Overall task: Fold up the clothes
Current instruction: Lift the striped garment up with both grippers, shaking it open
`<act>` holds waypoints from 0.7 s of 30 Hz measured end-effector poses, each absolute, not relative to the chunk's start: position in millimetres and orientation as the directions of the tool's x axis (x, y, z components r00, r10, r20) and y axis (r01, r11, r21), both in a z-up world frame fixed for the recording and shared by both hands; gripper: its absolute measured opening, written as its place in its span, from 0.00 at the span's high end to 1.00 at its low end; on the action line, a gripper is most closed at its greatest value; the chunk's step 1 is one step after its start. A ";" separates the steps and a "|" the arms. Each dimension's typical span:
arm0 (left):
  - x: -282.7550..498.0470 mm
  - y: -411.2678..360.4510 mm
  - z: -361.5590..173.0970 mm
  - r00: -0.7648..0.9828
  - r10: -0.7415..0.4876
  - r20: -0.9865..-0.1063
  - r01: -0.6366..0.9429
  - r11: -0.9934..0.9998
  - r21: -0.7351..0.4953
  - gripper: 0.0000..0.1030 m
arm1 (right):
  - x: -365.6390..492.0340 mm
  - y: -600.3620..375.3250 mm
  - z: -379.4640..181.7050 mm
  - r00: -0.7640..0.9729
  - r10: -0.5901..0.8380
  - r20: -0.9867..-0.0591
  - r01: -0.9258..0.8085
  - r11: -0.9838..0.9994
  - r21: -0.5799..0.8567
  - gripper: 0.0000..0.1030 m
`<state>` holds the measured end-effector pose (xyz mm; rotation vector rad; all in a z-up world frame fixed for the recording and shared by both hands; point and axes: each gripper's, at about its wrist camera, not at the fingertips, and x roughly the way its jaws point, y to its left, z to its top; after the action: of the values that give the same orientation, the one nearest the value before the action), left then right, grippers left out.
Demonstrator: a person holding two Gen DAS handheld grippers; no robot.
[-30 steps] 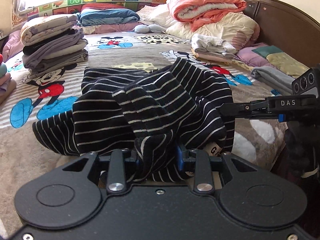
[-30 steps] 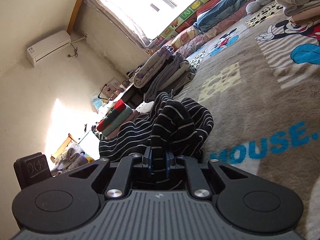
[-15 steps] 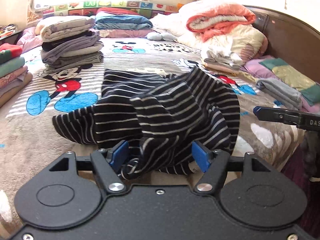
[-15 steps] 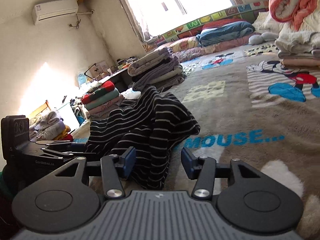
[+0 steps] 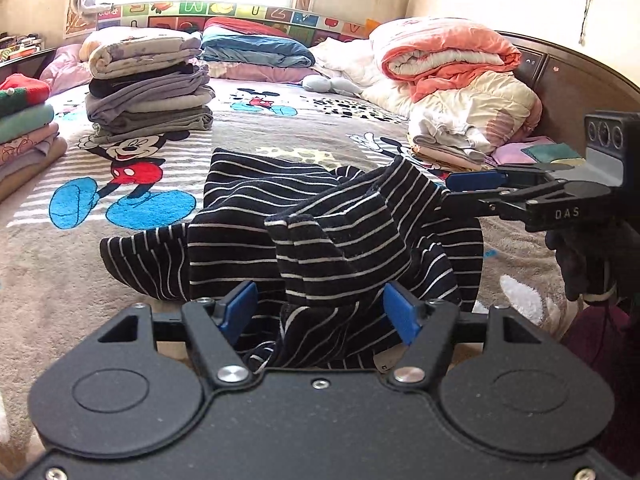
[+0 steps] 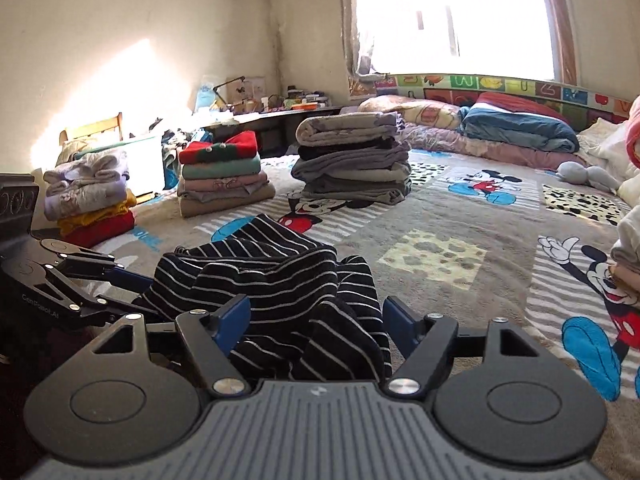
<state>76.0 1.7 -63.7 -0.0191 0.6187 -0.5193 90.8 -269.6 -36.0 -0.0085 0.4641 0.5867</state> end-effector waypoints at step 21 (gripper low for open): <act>116.0 -17.8 27.7 0.729 -0.406 -0.551 0.583 0.790 0.191 0.82 | 107.2 -271.3 34.1 0.605 0.601 -0.522 -0.725 0.687 -0.050 0.86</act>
<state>116.0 -17.8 27.7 0.3676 0.5126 -0.5582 107.2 -271.3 34.1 -0.2687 0.4993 0.7773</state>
